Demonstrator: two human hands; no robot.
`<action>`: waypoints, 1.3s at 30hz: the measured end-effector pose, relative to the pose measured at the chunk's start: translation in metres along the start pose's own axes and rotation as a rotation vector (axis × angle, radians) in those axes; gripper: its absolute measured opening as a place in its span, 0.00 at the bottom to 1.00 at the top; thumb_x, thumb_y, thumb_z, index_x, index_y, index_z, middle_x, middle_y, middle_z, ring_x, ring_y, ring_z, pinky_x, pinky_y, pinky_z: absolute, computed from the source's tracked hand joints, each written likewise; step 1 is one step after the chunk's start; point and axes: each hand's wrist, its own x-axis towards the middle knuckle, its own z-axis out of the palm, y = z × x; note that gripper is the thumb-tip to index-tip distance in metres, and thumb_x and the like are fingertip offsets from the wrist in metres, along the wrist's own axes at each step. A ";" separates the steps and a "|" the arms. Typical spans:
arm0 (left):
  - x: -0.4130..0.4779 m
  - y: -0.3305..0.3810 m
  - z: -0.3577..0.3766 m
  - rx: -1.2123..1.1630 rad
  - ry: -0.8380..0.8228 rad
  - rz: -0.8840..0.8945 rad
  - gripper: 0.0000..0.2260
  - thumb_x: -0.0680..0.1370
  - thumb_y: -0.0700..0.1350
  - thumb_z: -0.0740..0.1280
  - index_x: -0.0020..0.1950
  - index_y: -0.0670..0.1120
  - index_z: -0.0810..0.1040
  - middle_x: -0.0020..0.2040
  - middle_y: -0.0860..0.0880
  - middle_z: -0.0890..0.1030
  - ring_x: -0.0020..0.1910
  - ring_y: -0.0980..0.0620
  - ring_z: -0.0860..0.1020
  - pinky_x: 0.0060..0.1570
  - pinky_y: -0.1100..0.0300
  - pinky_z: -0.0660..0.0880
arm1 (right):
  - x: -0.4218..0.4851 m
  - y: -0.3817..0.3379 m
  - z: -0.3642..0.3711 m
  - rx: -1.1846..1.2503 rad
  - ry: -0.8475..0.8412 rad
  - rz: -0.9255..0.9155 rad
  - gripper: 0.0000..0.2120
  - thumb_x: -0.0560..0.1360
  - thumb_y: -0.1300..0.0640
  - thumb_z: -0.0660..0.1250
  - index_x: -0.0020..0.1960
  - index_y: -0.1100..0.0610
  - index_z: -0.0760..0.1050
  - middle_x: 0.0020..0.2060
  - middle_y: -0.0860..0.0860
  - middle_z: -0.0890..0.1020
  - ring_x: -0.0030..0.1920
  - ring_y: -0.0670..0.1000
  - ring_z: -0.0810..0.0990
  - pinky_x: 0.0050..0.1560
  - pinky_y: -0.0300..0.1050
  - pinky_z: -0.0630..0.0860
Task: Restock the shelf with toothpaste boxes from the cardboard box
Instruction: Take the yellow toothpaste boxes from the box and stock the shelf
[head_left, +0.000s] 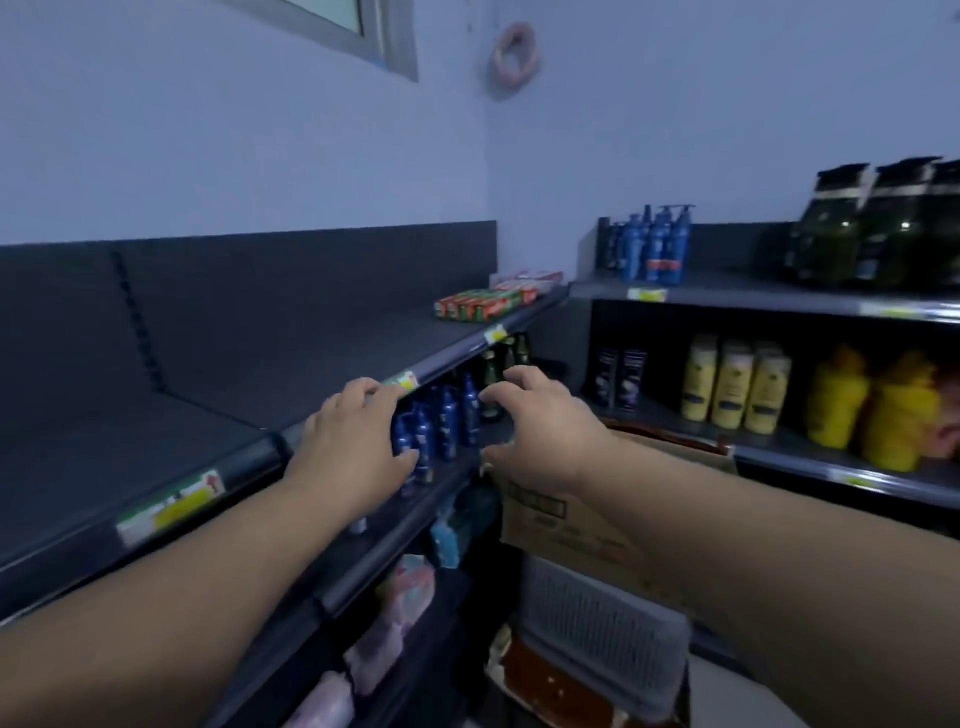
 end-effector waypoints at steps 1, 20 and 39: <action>0.006 0.019 0.013 -0.025 -0.028 0.024 0.29 0.76 0.57 0.66 0.74 0.55 0.59 0.73 0.51 0.61 0.70 0.47 0.64 0.67 0.50 0.65 | -0.009 0.027 -0.002 -0.008 -0.007 0.051 0.30 0.75 0.42 0.67 0.74 0.45 0.63 0.75 0.50 0.57 0.71 0.58 0.63 0.67 0.57 0.68; 0.167 0.179 0.215 -0.199 -0.292 0.319 0.26 0.77 0.55 0.64 0.73 0.57 0.60 0.72 0.52 0.61 0.69 0.48 0.65 0.66 0.51 0.64 | -0.022 0.288 0.055 0.010 -0.062 0.721 0.29 0.74 0.47 0.67 0.73 0.45 0.64 0.71 0.49 0.64 0.65 0.54 0.72 0.60 0.54 0.75; 0.310 0.173 0.366 -0.188 -0.398 0.132 0.22 0.79 0.59 0.61 0.71 0.52 0.70 0.70 0.50 0.68 0.69 0.49 0.66 0.67 0.53 0.64 | 0.136 0.368 0.171 0.198 -0.289 0.607 0.25 0.77 0.48 0.66 0.73 0.46 0.66 0.72 0.50 0.65 0.59 0.53 0.77 0.56 0.50 0.78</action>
